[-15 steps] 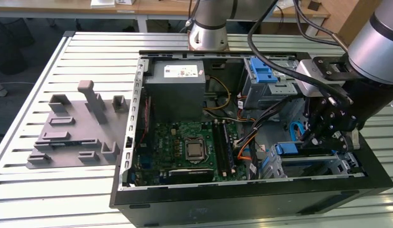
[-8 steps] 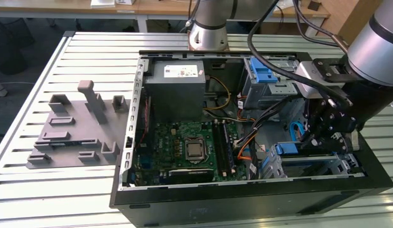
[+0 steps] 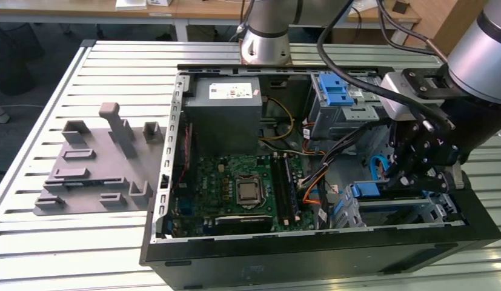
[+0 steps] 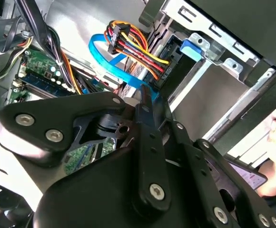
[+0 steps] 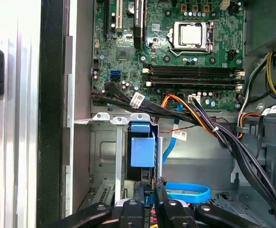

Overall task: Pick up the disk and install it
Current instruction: 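Insert the second disk wire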

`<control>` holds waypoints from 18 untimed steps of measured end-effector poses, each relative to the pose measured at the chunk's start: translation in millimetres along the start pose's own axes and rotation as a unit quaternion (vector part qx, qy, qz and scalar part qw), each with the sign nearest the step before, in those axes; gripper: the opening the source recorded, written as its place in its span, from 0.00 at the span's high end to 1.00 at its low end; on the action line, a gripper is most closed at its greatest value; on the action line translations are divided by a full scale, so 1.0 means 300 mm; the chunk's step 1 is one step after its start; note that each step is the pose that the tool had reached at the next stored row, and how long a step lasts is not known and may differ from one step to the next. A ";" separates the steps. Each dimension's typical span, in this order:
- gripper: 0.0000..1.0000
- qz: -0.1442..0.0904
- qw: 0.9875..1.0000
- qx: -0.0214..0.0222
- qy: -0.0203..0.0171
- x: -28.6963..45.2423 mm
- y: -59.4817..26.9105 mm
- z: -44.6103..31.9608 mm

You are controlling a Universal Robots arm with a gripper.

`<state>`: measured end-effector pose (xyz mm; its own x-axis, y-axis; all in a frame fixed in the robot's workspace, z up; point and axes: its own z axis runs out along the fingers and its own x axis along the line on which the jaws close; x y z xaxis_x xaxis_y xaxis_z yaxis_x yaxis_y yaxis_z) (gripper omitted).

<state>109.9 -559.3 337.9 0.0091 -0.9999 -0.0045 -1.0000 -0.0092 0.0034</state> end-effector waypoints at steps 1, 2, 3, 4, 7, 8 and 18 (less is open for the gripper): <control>0.76 0.000 1.000 0.000 0.000 0.000 0.000 -0.002; 0.76 0.000 1.000 0.000 0.000 0.000 -0.001 -0.003; 0.76 0.000 1.000 0.000 0.000 0.000 -0.003 -0.003; 0.78 0.000 1.000 -0.001 0.000 0.000 -0.005 -0.003; 0.89 0.000 1.000 -0.002 0.000 0.000 -0.012 -0.004; 0.89 0.000 1.000 -0.002 0.000 0.000 -0.015 -0.004; 0.89 0.000 1.000 -0.011 0.000 0.000 -0.047 0.006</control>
<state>124.1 -559.3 336.0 0.0090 -1.0000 -0.0043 -0.9996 -0.0091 0.0258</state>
